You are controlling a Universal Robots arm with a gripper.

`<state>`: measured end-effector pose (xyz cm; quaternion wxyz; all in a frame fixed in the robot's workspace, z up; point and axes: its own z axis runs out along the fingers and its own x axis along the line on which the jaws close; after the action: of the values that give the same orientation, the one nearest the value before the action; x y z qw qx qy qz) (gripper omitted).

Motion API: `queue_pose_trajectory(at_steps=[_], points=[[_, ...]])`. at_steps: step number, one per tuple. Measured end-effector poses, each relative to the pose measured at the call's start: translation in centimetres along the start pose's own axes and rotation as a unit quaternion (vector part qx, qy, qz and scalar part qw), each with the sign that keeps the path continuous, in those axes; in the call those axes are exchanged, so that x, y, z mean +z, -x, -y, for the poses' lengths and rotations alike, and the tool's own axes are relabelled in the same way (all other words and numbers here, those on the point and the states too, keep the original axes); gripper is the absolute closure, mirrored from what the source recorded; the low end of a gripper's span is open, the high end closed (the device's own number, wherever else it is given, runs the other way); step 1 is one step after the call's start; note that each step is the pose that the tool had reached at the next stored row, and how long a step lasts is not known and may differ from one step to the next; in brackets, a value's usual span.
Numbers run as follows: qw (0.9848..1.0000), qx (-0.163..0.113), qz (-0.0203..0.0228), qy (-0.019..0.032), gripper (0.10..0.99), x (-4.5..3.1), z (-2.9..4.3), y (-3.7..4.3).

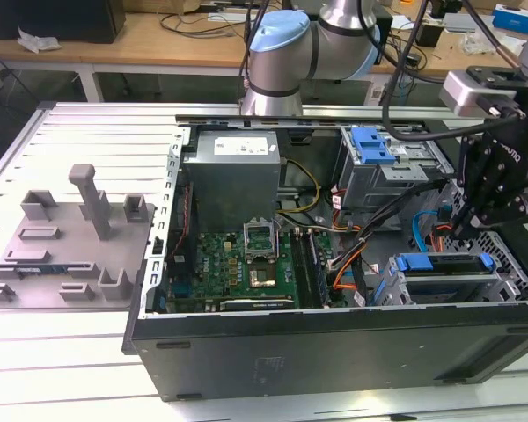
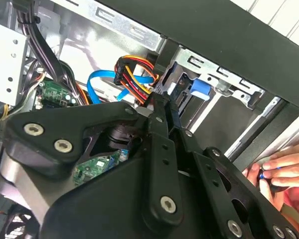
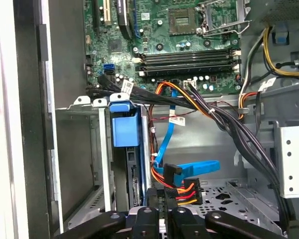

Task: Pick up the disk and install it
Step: 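Insert the first disk wire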

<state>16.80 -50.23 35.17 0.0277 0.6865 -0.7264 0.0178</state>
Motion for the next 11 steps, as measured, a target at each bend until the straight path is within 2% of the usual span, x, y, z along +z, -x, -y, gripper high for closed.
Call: queue_pose_trajectory(at_steps=[3,4,5,6,11], points=[[1.0000,-0.007,-0.0012,-0.0006,0.922,0.00,0.01,0.01],[1.0000,-0.007,-0.0036,-0.0007,0.922,-0.01,0.00,0.00],[0.9999,-0.007,-0.0088,-0.0009,0.922,-0.01,0.00,0.00],[0.9999,-0.007,-0.0117,-0.0011,0.922,-0.02,0.00,0.00],[0.9999,-0.007,-0.0126,-0.0011,0.922,-0.02,0.01,-0.03]])
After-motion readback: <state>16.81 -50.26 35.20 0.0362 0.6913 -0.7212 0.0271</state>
